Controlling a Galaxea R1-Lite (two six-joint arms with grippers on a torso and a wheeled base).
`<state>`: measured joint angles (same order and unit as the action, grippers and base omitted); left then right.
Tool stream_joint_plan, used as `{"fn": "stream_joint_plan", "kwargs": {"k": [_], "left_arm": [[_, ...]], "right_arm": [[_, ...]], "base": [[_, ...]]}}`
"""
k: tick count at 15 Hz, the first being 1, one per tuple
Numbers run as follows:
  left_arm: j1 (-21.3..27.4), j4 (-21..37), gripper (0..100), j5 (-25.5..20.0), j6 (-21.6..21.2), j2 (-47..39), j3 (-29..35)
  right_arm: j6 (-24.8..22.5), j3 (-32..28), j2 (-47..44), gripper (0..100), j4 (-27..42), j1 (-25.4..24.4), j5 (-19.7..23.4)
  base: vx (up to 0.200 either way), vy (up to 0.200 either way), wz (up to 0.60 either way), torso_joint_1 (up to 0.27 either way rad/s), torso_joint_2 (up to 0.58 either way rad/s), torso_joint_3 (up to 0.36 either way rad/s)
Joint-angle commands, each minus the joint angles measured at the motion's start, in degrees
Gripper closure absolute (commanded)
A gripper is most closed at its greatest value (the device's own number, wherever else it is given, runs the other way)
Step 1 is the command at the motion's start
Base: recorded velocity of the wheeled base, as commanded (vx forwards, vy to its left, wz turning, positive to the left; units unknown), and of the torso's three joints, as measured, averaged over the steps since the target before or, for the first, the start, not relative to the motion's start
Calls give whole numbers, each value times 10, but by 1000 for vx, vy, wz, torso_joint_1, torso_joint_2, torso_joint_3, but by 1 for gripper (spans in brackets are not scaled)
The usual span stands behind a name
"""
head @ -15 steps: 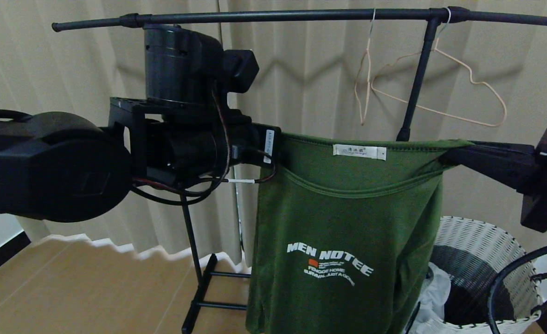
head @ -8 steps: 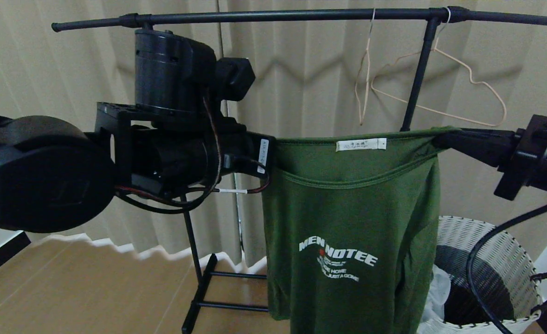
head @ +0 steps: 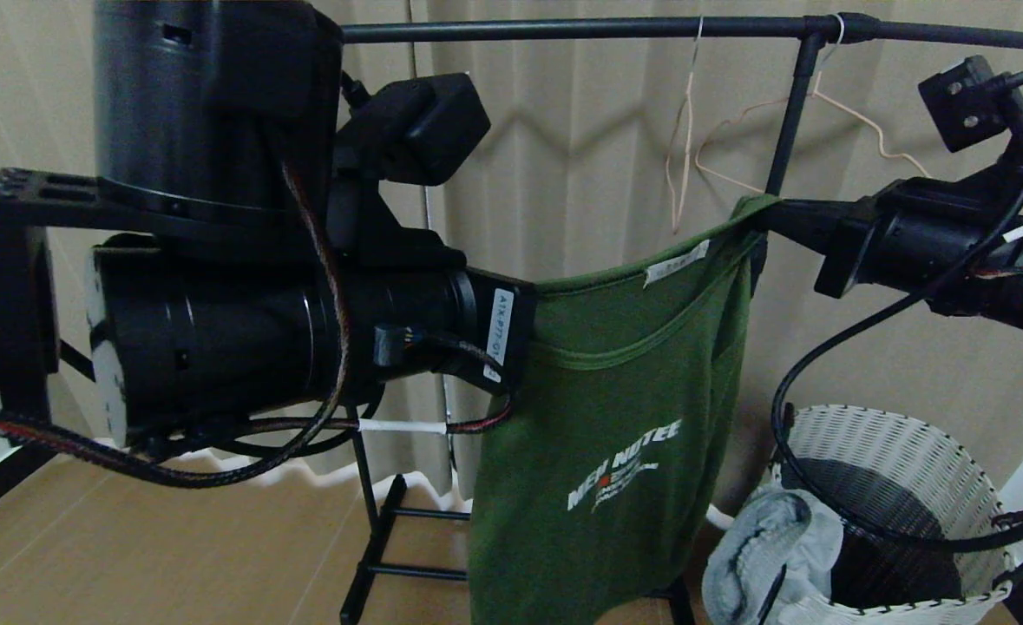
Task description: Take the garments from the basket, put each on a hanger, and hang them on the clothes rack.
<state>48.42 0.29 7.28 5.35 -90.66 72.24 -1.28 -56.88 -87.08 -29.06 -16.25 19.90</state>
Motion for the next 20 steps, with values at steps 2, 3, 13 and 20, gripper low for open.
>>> {"fn": "stream_joint_plan", "kwargs": {"k": [2, 3, 13, 20], "left_arm": [[10, -2, 100, 3, -3, 8, -7], [6, -3, 100, 5, -8, 4, -3], [-77, -97, 100, 37, -50, -86, 51], [-57, -93, 100, 36, -77, -50, 55]], "right_arm": [[0, -6, -24, 100, 0, 0, -15], [0, -3, -19, 100, 5, 0, -17], [-5, 70, 147, 100, 144, -22, -17], [-5, 34, 142, 100, 131, -21, -17]], "base": [[0, 0, 0, 0, 0, 0], [0, 0, 0, 0, 0, 0], [0, 0, 0, 0, 0, 0], [0, 0, 0, 0, 0, 0]]}}
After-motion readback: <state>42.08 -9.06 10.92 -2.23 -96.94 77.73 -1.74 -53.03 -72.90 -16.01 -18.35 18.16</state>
